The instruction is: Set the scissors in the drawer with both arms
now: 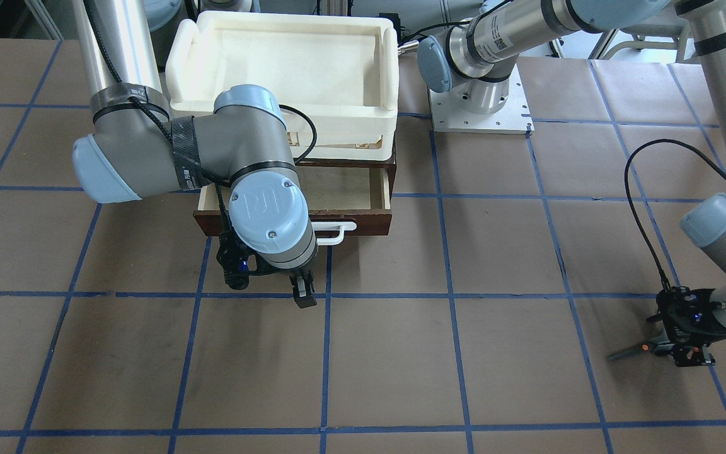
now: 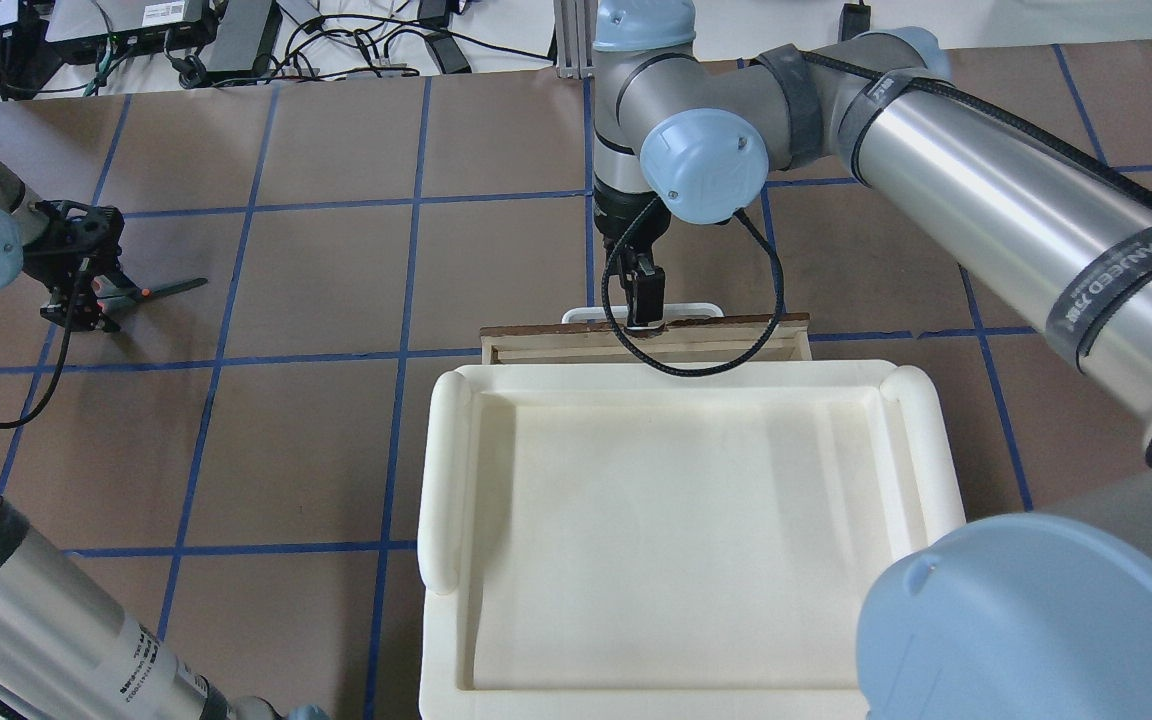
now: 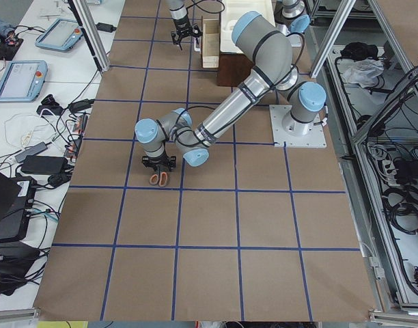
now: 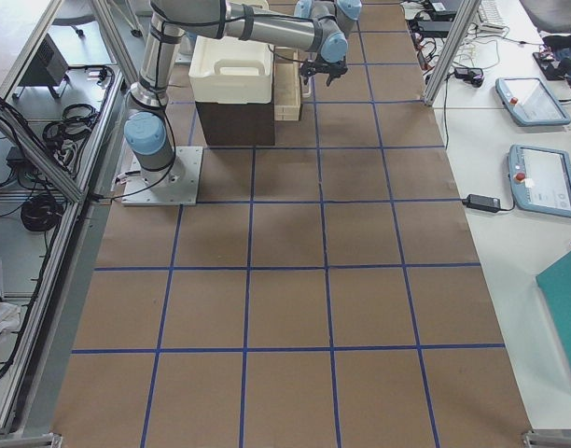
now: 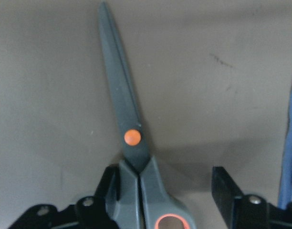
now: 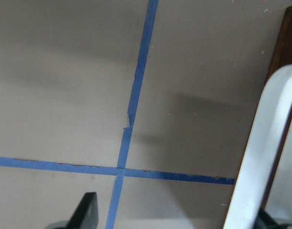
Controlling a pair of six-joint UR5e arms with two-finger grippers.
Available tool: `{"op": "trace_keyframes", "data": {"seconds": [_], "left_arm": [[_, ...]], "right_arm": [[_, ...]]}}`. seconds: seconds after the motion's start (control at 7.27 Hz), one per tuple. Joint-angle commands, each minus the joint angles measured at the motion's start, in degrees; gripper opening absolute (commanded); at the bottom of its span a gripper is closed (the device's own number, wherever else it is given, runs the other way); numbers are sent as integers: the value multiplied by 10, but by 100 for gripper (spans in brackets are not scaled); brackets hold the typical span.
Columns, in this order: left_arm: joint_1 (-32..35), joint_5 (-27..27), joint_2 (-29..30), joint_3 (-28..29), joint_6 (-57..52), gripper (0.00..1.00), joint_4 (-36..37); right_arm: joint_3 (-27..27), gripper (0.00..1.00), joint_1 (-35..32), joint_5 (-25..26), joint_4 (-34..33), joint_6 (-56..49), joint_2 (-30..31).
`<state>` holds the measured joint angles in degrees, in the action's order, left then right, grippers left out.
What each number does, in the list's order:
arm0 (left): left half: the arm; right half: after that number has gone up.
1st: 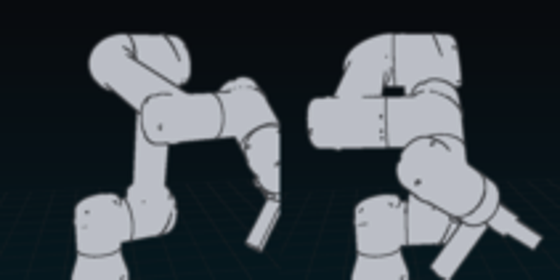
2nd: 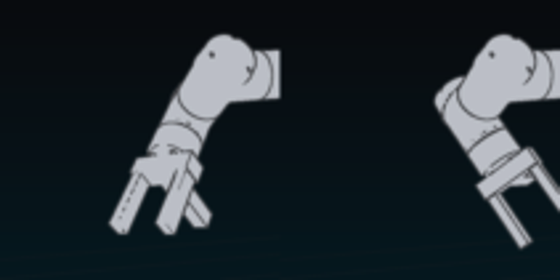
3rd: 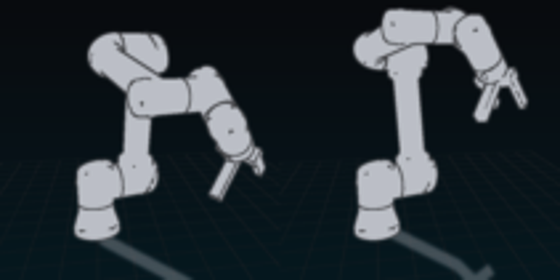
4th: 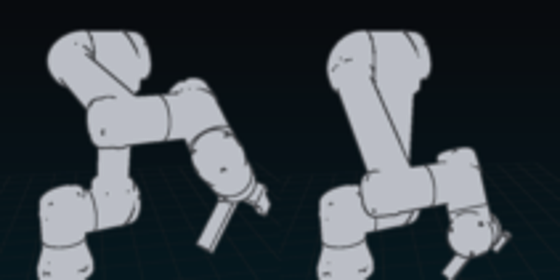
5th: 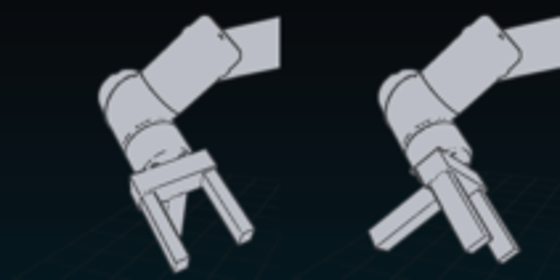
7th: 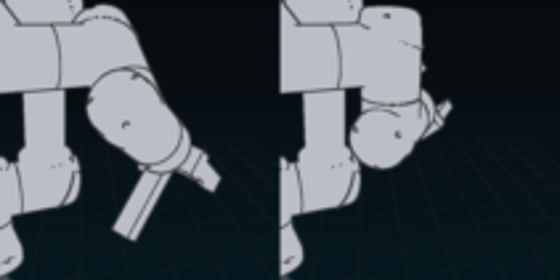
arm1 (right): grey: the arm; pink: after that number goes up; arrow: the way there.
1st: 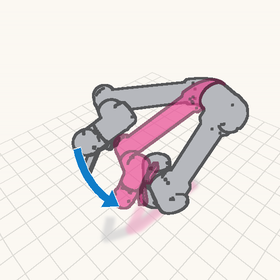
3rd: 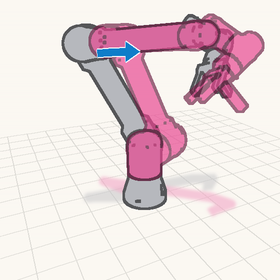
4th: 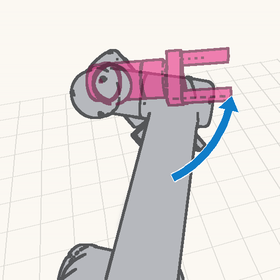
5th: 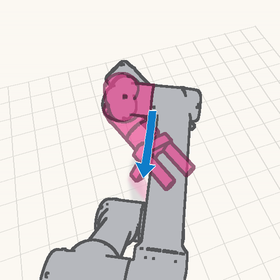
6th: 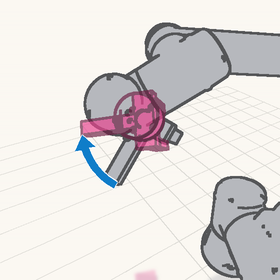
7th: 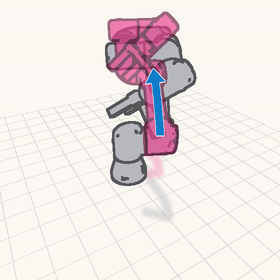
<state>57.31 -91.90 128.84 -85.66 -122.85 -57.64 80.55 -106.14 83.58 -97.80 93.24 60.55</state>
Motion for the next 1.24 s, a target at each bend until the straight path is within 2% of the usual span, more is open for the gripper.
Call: {"op": "trace_keyframes", "data": {"seconds": [0.0,0.55,1.1], "left_arm": [[0,-13,1,0,-1,54,11],[0,-7,1,0,-4,45,28],[0,-4,-2,-2,-6,43,30]], "right_arm": [[-21,100,3,0,-5,-6,-15],[-32,100,5,0,-6,-17,-25],[-63,100,6,9,-6,-27,-46]]}}
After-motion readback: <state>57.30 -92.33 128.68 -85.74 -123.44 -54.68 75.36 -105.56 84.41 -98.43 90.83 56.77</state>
